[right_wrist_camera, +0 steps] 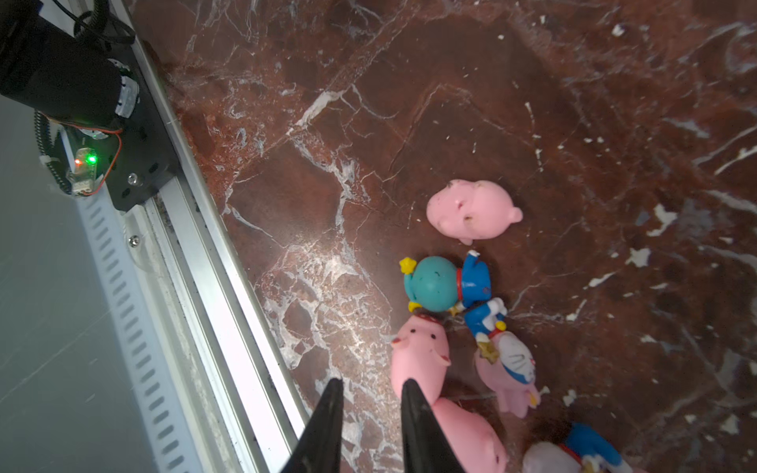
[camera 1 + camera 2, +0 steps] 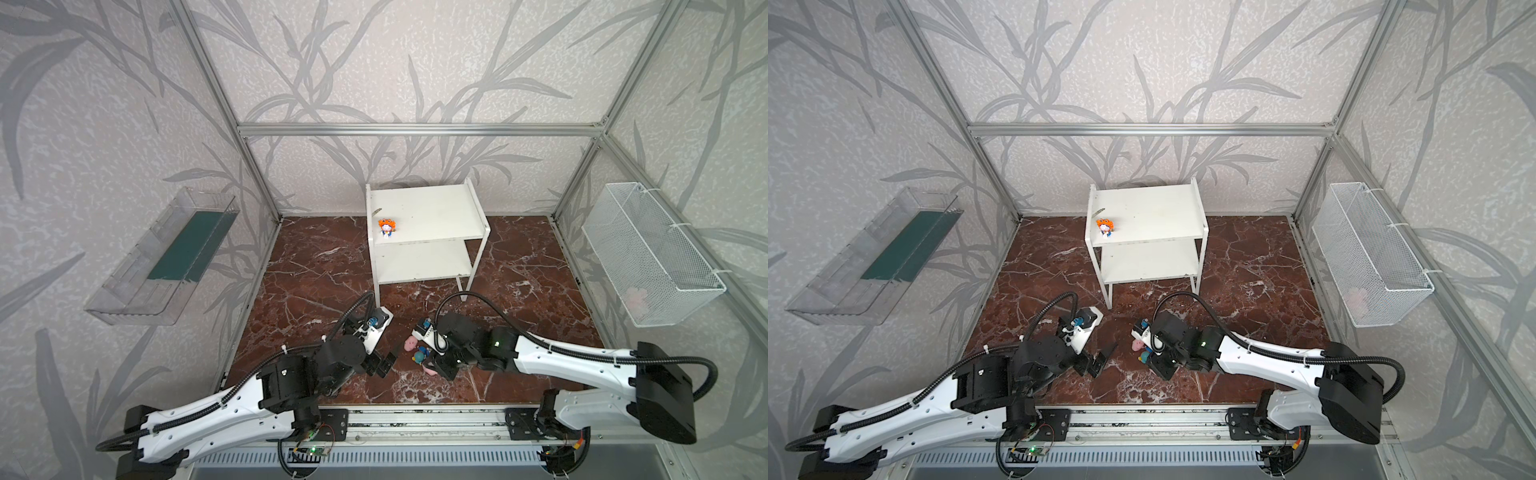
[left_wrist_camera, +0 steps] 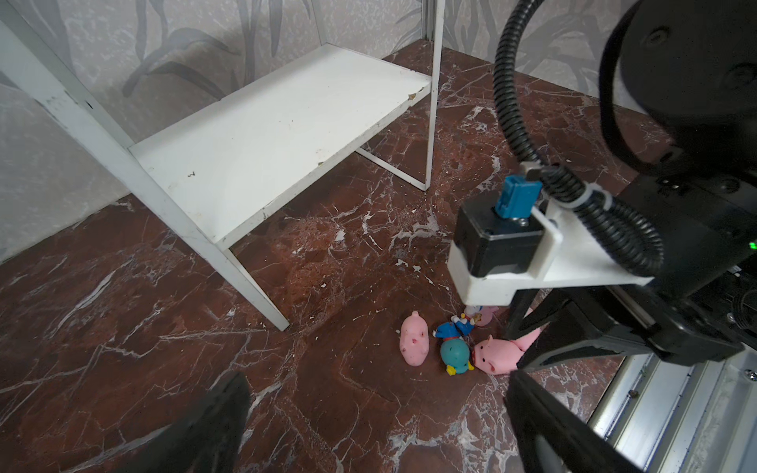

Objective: Place and organize the plastic toys onto the shelf
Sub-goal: 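Move the right gripper back down toward the pink pig toys, then close the right gripper on the teal-headed blue figure among the pigs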

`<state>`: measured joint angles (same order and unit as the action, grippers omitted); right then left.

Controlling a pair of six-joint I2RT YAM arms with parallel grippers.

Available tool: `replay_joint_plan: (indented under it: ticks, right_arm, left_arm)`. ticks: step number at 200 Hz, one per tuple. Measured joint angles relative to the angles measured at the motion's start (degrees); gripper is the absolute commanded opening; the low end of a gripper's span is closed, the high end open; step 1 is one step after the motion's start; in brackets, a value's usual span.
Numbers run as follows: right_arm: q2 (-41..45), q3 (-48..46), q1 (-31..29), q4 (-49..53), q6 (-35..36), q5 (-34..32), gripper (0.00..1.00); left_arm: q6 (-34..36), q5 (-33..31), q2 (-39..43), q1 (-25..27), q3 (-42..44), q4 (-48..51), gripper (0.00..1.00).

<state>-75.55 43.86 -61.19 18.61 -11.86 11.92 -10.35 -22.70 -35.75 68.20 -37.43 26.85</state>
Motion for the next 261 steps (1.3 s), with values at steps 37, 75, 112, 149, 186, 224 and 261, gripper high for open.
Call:
replay_joint_plan:
  ticks: [37, 75, 112, 149, 186, 224, 261]
  right_arm:
    - [-5.1, 2.6, 0.0, 0.8, -1.2, 2.2, 0.31]
    - [-9.3, 4.6, 0.0, 1.1, -2.4, 2.6, 0.40]
    - [-12.1, 5.1, 0.0, 1.1, -3.8, 1.2, 0.53]
    - [-13.9, 5.3, 0.0, 0.4, -4.8, -1.5, 0.62]
    - [-16.0, 6.2, 0.0, -0.8, -5.1, -3.9, 0.66]
    - [-18.6, 7.2, 0.0, -1.0, -5.1, -6.2, 0.66]
    - [-19.7, 8.0, 0.0, -0.9, -5.0, -8.2, 0.65]
  left_arm:
    - [-0.5, 0.3, 0.8, 0.0, 0.3, -1.8, 0.99]
    - [-1.3, 0.4, 2.0, 0.0, 2.2, -3.4, 0.99]
    - [-1.9, 0.4, 2.9, 0.0, 3.1, -3.7, 0.99]
    - [-1.9, 0.4, 3.4, 0.0, 3.1, -4.0, 0.99]
    - [-1.9, 0.4, 3.4, 0.0, 3.1, -4.2, 0.99]
    - [-1.9, 0.3, 3.6, 0.0, 3.1, -4.2, 0.99]
    - [-1.9, 0.1, 4.5, 0.0, 3.1, -4.2, 0.99]
